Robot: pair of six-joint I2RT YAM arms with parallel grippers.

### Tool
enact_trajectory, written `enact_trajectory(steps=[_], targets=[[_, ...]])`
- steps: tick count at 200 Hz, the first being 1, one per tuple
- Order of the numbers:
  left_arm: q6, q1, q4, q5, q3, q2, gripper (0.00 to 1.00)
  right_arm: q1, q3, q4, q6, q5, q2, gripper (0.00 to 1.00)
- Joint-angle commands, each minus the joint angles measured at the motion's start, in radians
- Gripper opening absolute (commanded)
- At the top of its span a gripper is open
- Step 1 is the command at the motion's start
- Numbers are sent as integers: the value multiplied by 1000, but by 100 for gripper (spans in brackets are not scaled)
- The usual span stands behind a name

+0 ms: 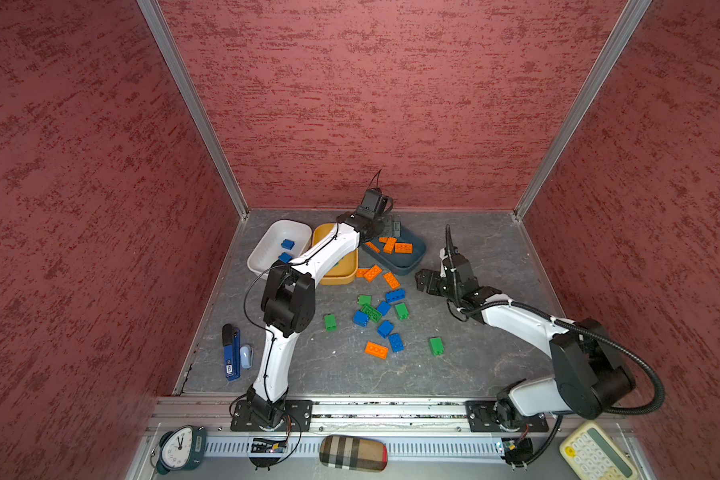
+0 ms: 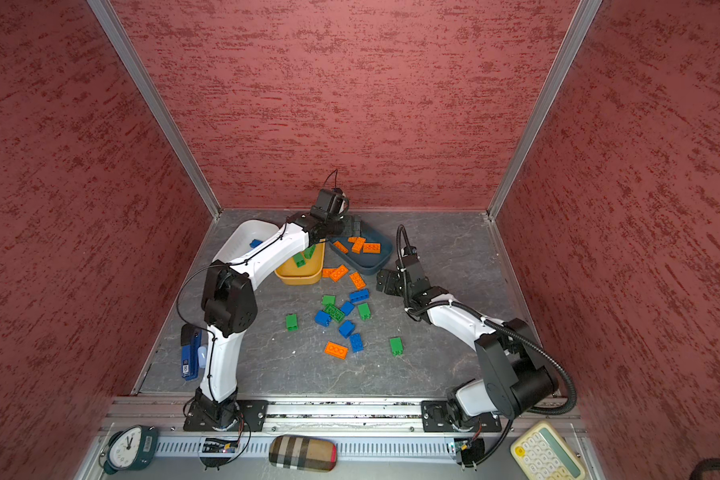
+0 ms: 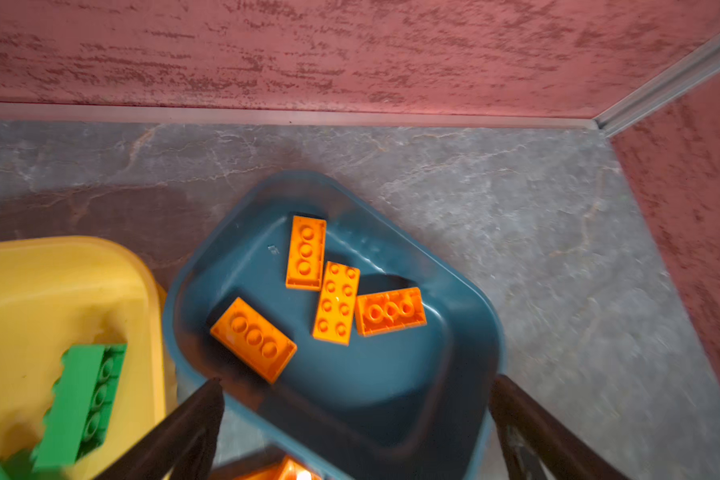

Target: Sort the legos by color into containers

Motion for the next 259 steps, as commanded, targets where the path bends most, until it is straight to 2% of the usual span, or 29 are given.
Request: enact_trajectory(steps=[1,31,70,95,115,142,164,185,207,245,259], targets=[[30,-26,11,-13,-118,-111,100,29,32,1,-33,-5,32,99],[1,-37,-39,-51,-327,-249,99,65,35,-7,-60,3,62,99],[-20,-39,-192,-60,-524,-380,99,88,39,-8,-76,-38,99,99],[-151,-27,-317,-166,-628,-467,99,103,34,-10,-87,-44,114,99],[-277,4,-352,-181,-727,-518,100,107,44,-5,-79,-14,128,99],[-326,33,-280,-63,-862,-560,90,109,67,1,-71,3,140,99],[-271,55,-225,40,-912,-536,86,108,70,3,-72,14,142,99],[-235,43,-257,13,-896,-471,75,110,69,-3,-74,15,145,99],[-255,23,-283,-65,-896,-429,63,112,63,-6,-67,19,141,99],[-277,-4,-273,-35,-897,-412,52,115,59,1,-61,23,136,99],[-279,-10,-280,-45,-899,-413,44,115,60,2,-66,25,136,99]])
